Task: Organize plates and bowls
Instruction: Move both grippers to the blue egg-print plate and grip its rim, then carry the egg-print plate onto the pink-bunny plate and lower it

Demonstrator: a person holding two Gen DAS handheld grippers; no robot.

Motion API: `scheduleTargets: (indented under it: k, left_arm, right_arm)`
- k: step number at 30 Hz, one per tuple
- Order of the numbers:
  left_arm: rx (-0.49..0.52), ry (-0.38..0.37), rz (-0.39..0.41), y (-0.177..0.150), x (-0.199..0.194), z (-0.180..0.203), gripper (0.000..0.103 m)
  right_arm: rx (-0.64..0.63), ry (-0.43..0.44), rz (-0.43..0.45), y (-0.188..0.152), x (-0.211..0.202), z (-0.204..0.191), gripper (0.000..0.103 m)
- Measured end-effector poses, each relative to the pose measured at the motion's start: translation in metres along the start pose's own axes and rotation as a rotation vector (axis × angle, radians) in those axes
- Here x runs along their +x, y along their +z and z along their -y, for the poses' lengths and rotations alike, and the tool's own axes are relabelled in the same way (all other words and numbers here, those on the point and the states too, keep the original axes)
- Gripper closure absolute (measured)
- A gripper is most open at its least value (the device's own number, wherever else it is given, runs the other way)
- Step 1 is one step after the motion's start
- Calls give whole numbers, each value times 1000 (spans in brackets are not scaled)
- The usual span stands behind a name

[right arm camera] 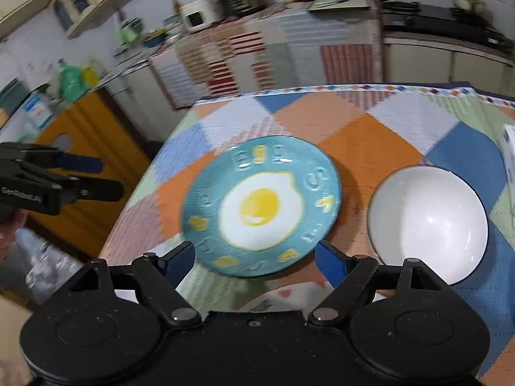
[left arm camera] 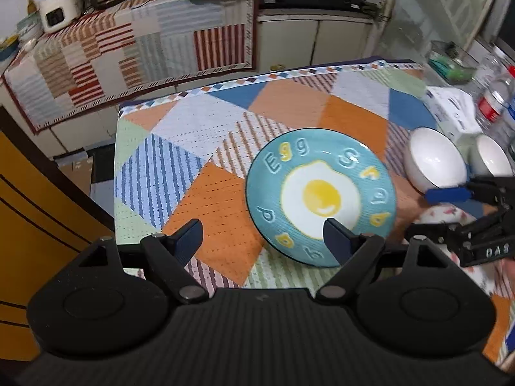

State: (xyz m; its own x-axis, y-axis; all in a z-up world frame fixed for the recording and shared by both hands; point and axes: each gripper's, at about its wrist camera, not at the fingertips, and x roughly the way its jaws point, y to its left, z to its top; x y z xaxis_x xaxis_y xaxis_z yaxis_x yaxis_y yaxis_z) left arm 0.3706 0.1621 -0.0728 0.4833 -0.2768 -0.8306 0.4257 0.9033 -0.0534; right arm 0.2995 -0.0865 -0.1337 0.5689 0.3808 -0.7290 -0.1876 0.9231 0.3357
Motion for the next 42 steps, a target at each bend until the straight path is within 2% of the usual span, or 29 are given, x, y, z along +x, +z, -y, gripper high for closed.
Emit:
scheduleTargets:
  k: [2,5,8,11,13,14,17,21,24,28,31,33,36,37,39,42]
  left_arm:
    - [-24,7,-2,-2,12,-4,21]
    - [-67,3,-50,3,29,-9,24]
    - [-61,-13,-31,7,38,-10,24]
    - [-49,-18,-37,7,51,-10,25]
    - [-53,-20,-45,6,62,-11,25]
    - [-57,-18,-50,5,69,-13,25]
    - [-59,54,-56,-1,84,-15,25]
    - [-149,2,-59,-8,98,-26,26]
    - [-190,-28,-55,-13,106,-30,36]
    - [-220,-46,-62,-17,114,-31,56]
    - [-227,-74,-52,-19,116,-30,65]
    - [-221,-80,-50,-19,116,-28,67]
    - [-208,-91,-50,-17,117,-25,74]
    - [-210,-95,-53,-17,117,-25,76]
    - [-220,-101,-59,-15,119,-24,78]
    - [-233,-104,-64,-14,121,-22,81]
  right_arm:
    - [16,-11,14,-5,9,4,19]
    - [-13,-101,52,-6,15,0,20]
    - [-15,-145,33,-1,23,-2,21]
    - [29,-144,17,3,30,5,23]
    - [43,-137,3,5,33,8,31]
    - [53,-126,-8,7,34,11,31]
    - [91,-114,-49,11,44,16,31]
    - [116,-137,-73,11,51,21,31]
    - [92,-149,-51,11,52,21,33]
    - [99,-139,-27,11,53,21,33]
    - [106,-142,-25,11,53,20,34]
    - [130,-127,-19,10,50,22,39]
    - [191,-74,-25,9,47,28,41]
    - [203,-74,-31,9,48,29,42]
    - [224,-90,-41,9,51,32,50]
    - [233,-94,-45,10,55,31,50]
